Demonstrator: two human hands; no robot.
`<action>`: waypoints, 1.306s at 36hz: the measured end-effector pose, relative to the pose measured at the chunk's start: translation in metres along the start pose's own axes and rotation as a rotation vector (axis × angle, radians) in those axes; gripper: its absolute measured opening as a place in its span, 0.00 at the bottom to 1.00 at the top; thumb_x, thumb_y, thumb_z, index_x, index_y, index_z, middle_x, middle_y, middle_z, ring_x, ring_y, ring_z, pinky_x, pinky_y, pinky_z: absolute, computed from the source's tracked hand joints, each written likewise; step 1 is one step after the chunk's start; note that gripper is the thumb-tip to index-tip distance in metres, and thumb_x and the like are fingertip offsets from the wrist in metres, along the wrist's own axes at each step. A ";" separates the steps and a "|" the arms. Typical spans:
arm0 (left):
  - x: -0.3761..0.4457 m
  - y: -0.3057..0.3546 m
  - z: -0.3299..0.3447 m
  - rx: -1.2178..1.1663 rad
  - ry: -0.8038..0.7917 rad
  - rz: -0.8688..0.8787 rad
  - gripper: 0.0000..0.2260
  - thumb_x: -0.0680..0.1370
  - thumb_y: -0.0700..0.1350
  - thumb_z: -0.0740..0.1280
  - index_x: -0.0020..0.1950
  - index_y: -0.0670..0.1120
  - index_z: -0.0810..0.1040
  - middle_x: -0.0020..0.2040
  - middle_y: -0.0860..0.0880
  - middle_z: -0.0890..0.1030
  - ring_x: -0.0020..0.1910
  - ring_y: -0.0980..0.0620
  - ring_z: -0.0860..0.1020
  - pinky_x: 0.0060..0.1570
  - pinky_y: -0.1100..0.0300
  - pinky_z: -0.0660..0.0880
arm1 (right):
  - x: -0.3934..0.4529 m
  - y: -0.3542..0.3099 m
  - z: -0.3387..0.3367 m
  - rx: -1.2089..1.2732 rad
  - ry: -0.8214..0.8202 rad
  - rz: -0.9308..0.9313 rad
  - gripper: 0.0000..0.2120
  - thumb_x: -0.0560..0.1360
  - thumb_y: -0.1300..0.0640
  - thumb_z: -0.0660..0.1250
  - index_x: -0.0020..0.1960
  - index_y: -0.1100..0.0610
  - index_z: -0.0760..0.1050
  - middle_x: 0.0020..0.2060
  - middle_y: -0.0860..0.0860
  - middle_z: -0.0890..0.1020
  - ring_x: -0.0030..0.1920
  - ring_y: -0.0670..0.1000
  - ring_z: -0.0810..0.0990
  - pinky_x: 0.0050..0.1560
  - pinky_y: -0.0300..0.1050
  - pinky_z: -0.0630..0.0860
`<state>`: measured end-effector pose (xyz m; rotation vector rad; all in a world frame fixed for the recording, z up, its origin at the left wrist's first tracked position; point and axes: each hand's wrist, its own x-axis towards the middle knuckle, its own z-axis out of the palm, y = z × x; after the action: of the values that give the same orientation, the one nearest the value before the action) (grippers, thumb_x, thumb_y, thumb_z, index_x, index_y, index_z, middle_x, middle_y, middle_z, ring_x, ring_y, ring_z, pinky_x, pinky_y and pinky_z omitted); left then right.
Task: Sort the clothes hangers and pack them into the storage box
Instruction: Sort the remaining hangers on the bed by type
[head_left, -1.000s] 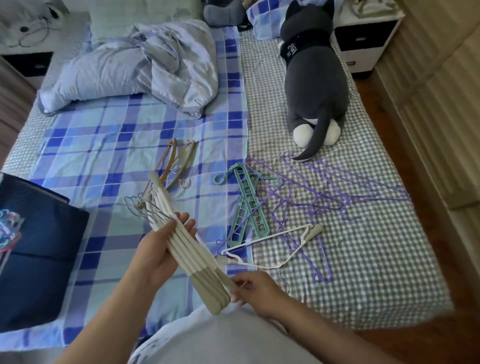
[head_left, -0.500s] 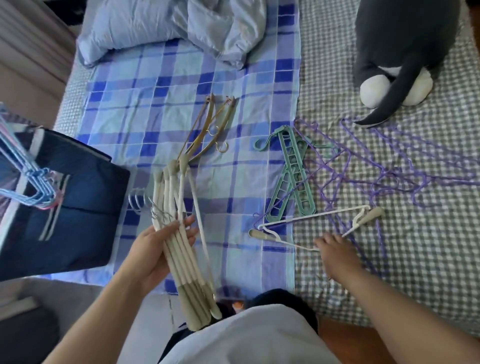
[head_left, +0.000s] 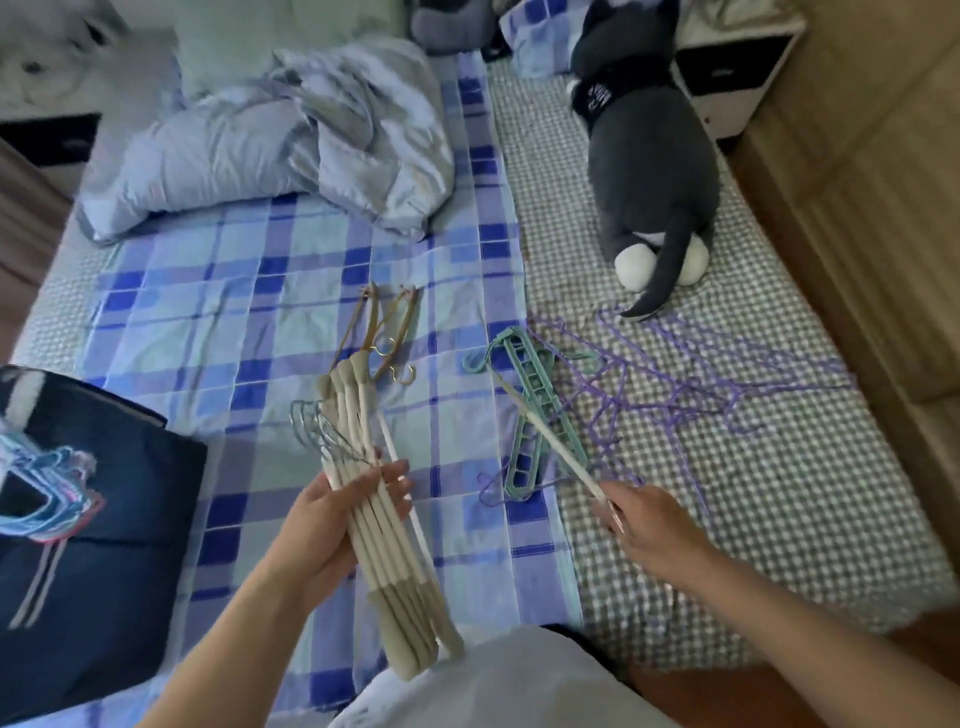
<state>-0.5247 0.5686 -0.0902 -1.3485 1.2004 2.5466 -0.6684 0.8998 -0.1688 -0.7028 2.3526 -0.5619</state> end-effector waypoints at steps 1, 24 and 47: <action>-0.001 0.006 0.005 -0.022 -0.022 0.013 0.16 0.82 0.35 0.63 0.69 0.33 0.72 0.59 0.35 0.83 0.48 0.43 0.84 0.48 0.50 0.84 | -0.005 -0.017 -0.006 0.103 0.011 0.028 0.03 0.83 0.52 0.61 0.56 0.47 0.72 0.36 0.54 0.81 0.33 0.49 0.77 0.32 0.43 0.73; 0.025 0.096 -0.011 0.064 -0.186 0.265 0.08 0.78 0.35 0.71 0.57 0.41 0.80 0.49 0.37 0.81 0.51 0.39 0.76 0.60 0.38 0.74 | -0.060 -0.195 -0.002 0.398 0.035 -0.057 0.09 0.85 0.57 0.58 0.51 0.59 0.74 0.34 0.36 0.78 0.34 0.37 0.73 0.40 0.35 0.70; 0.028 0.088 -0.023 -0.064 -0.198 0.176 0.20 0.80 0.41 0.70 0.69 0.35 0.75 0.52 0.40 0.82 0.39 0.49 0.81 0.39 0.56 0.79 | -0.057 -0.210 0.004 0.331 0.082 -0.033 0.12 0.83 0.55 0.57 0.41 0.47 0.69 0.43 0.54 0.82 0.31 0.47 0.64 0.35 0.44 0.64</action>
<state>-0.5566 0.4828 -0.0630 -1.0106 1.2613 2.7811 -0.5554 0.7716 -0.0340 -0.5749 2.2474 -0.9831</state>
